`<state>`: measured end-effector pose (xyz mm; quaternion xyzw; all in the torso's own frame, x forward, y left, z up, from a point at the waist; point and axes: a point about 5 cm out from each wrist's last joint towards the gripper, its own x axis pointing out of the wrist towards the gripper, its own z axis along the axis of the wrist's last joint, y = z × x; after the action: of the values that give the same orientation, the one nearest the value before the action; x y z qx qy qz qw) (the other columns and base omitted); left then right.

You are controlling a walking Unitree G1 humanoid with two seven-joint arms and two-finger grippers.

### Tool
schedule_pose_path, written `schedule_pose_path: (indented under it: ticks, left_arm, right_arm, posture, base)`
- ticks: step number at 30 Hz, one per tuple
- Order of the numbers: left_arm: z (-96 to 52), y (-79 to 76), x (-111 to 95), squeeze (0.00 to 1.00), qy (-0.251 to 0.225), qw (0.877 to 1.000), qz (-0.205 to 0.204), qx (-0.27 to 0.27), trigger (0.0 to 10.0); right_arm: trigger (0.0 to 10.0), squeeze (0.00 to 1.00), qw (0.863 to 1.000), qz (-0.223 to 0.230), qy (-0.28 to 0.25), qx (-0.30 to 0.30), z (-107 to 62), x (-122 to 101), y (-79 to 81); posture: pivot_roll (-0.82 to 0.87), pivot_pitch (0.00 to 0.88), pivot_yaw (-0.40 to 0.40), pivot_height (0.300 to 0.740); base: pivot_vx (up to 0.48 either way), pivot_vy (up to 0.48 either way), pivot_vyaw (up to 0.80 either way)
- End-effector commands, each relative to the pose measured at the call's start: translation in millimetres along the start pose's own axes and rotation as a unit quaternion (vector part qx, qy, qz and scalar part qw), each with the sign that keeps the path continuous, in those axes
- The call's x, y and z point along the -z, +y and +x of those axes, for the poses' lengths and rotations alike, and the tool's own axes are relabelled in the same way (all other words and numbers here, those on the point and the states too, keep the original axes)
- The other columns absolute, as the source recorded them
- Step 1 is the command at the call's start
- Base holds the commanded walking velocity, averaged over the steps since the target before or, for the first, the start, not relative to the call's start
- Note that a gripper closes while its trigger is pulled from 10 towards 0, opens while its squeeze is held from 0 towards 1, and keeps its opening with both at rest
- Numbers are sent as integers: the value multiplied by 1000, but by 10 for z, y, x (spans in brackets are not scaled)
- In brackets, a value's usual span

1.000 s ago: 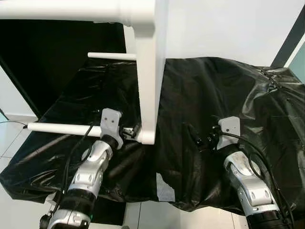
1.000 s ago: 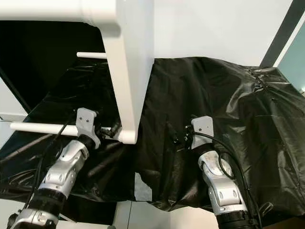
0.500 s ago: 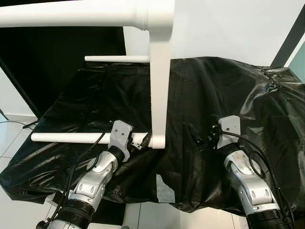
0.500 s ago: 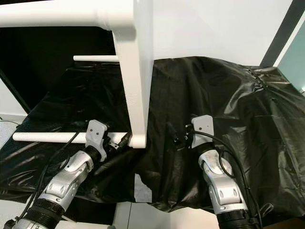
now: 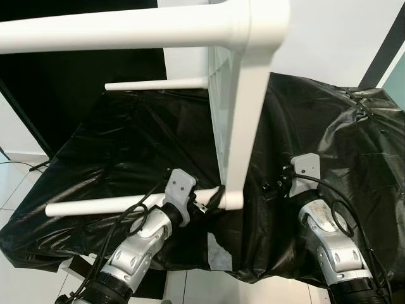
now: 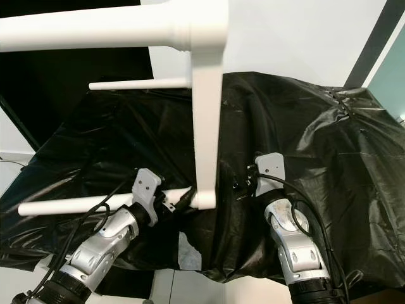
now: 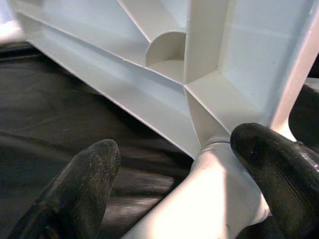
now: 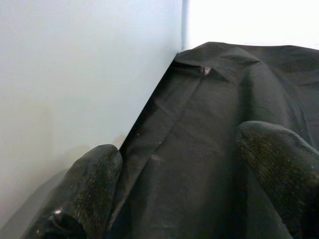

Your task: Building children table

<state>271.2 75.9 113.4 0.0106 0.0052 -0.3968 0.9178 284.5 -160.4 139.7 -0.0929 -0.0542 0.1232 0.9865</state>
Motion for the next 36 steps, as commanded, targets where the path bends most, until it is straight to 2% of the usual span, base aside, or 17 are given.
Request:
schedule_pose_path:
  ticks: [1,7,9,12,13,16,18,24,26,27,29,32,36]
  left_arm:
    - [-80,-431,2,0,0,957,-14,291,10000]
    - [-101,-440,16,0,7,959,-10,282,10000]
    - [-90,-396,11,0,8,964,-1,265,10000]
    - [-67,-191,-99,0,2,979,32,200,10000]
    - [-67,-191,-99,0,2,979,32,200,10000]
    - [-63,52,-291,0,-21,990,58,127,10000]
    - [-66,177,-354,0,-19,994,68,87,10000]
    - [-118,306,-440,0,-27,995,82,60,10000]
    - [-118,306,-440,0,-27,995,82,60,10000]
    - [-173,348,-503,0,-36,994,86,55,10000]
    - [-173,348,-503,0,-36,994,86,55,10000]
    - [-305,347,-556,0,-36,994,82,62,10000]
    - [-350,328,-540,0,-31,994,75,71,10000]
  right_arm:
    - [10000,0,1000,-3,12,15,-30,41,-57]
    - [10000,0,1000,-8,8,28,-52,39,-80]
    - [10000,0,999,-8,3,36,-62,33,-89]
    - [10000,0,997,-19,-16,68,-134,-6,-111]
    - [10000,0,997,-19,-16,68,-134,-6,-111]
    - [10000,0,995,-11,-33,94,-238,-48,-67]
    - [10000,0,994,8,-43,104,-280,-79,-27]
    - [10000,0,994,9,-60,94,-363,-161,60]
    - [10000,0,994,9,-60,94,-363,-161,60]
    - [10000,0,995,5,-63,81,-455,-189,112]
    - [10000,0,995,5,-63,81,-455,-189,112]
    - [10000,0,996,-3,-72,43,-751,-262,189]
    - [10000,0,997,-4,-74,20,-868,-300,219]
  posture:
    - [-49,0,7,740]
    - [-43,0,7,740]
    - [-42,0,6,740]
    - [-34,0,5,740]
    - [-34,0,5,740]
    - [-25,0,4,740]
    - [-23,0,4,740]
    - [-24,0,8,740]
    - [-24,0,8,740]
    - [-26,0,10,740]
    - [-26,0,10,740]
    - [-39,2,26,740]
    - [-49,9,38,740]
  base:
    - [0,0,0]
    - [0,0,0]
    - [0,0,0]
    - [0,0,0]
    - [0,0,0]
    - [0,0,0]
    - [0,0,0]
    - [0,0,0]
    - [0,0,0]
    - [0,0,0]
    - [0,0,0]
    - [0,0,0]
    - [0,0,0]
